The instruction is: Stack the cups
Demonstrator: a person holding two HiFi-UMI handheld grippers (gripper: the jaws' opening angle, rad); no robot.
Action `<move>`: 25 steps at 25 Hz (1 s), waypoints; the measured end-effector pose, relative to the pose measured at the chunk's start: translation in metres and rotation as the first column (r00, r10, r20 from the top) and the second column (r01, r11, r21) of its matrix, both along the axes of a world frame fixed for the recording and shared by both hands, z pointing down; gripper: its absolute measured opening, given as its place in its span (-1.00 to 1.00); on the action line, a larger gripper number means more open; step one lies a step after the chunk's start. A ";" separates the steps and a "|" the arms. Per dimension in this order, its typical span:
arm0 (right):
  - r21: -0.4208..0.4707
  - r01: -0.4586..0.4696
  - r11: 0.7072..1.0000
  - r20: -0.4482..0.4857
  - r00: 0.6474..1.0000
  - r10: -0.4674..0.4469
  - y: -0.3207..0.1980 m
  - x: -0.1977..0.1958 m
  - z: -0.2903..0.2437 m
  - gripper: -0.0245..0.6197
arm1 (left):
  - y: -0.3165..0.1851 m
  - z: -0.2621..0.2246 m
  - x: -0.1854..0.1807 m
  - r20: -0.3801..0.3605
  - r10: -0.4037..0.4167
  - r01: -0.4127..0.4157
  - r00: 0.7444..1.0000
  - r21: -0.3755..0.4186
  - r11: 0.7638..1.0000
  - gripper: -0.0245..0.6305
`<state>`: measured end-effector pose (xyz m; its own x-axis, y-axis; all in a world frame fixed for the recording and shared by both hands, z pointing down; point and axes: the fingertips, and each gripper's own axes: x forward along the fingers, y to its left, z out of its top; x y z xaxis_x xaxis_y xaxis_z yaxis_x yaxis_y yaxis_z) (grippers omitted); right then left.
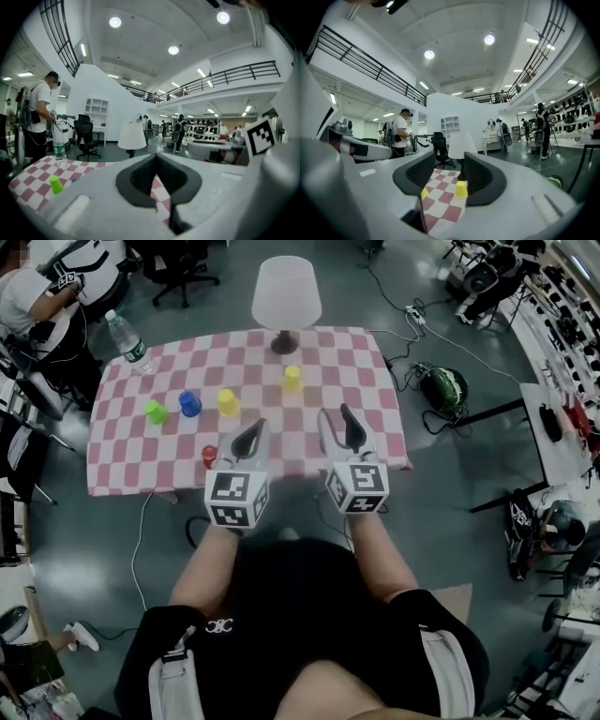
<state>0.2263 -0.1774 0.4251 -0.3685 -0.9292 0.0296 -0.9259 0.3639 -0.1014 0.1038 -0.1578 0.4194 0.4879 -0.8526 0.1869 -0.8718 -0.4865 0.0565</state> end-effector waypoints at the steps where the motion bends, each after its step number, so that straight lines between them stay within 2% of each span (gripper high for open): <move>1: -0.004 0.011 1.000 0.016 1.000 -0.011 -0.003 0.000 0.002 -0.25 | 0.000 0.001 0.001 0.003 -0.004 0.004 1.000 -0.001 1.000 -0.93; 2: -0.011 0.016 1.000 0.025 1.000 -0.016 -0.007 -0.001 0.005 -0.15 | 0.001 0.002 0.001 0.007 -0.009 0.009 1.000 -0.003 1.000 -0.93; 4: -0.028 0.023 0.999 0.020 1.000 -0.022 -0.016 -0.003 0.011 -0.09 | 0.002 0.005 -0.001 0.013 -0.021 0.021 1.000 -0.010 1.000 -0.93; 14: -0.127 0.073 0.989 -0.057 0.995 -0.080 -0.076 -0.026 0.060 -0.09 | 0.010 0.017 -0.023 0.035 -0.117 0.118 0.993 -0.036 0.992 -0.93; 19: -0.203 0.091 0.975 -0.080 0.991 -0.110 -0.105 -0.040 0.096 -0.09 | 0.009 0.028 -0.043 0.039 -0.175 0.177 0.984 -0.068 0.982 -0.93; 25: -0.294 0.082 0.952 -0.106 0.987 -0.118 -0.140 -0.050 0.141 -0.09 | 0.001 0.039 -0.052 0.046 -0.197 0.201 0.979 -0.095 0.975 -0.93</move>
<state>0.1766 -0.3172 0.5656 -0.4365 -0.8328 0.3406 -0.8979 0.4274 -0.1055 0.0516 -0.1568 0.4581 0.3020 -0.9082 0.2897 -0.9529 -0.2969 0.0625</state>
